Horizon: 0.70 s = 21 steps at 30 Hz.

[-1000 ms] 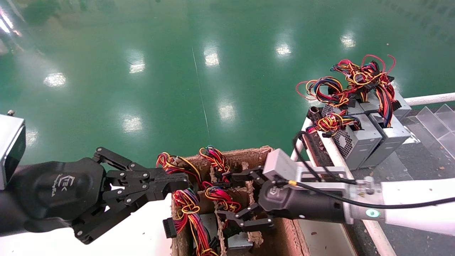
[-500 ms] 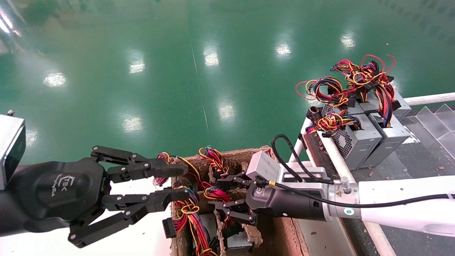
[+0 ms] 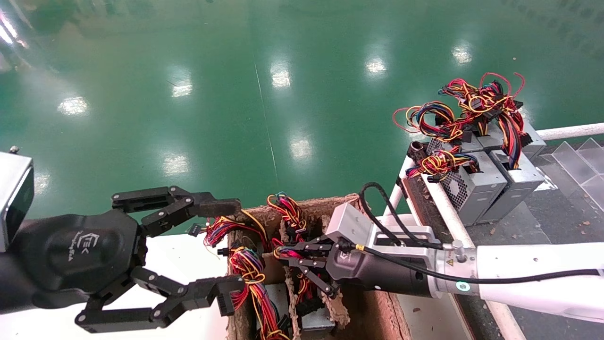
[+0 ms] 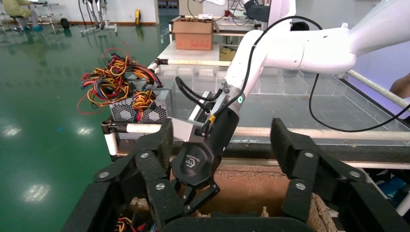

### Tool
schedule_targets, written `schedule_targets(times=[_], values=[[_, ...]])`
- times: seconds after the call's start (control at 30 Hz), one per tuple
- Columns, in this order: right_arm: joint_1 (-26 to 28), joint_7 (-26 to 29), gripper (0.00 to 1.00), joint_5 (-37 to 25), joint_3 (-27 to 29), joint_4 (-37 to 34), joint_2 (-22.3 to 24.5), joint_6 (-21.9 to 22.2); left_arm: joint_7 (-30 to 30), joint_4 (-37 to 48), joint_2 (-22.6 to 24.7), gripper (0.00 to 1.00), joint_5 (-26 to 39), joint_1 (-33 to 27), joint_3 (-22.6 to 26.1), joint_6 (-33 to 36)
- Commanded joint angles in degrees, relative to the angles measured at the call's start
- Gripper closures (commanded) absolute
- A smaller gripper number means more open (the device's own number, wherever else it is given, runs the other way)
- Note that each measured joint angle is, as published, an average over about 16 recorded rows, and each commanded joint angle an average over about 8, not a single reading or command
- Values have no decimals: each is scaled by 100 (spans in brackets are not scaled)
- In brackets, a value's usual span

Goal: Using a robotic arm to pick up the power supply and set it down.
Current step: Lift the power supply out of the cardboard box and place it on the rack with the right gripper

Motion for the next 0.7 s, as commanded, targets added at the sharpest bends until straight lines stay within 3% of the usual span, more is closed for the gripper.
schedule_targets(times=[0.03, 0.3, 0.7], values=[[-35, 16, 100, 3, 21, 90, 35, 45, 0, 0, 0, 0, 0, 0, 0, 0], [-185, 44, 100, 475, 415, 618, 493, 87, 0, 0, 0, 0, -1, 0, 1, 0], [-6, -399, 100, 1842, 1561, 779, 1433, -232, 1, 0, -1, 0, -1, -1, 2, -1]])
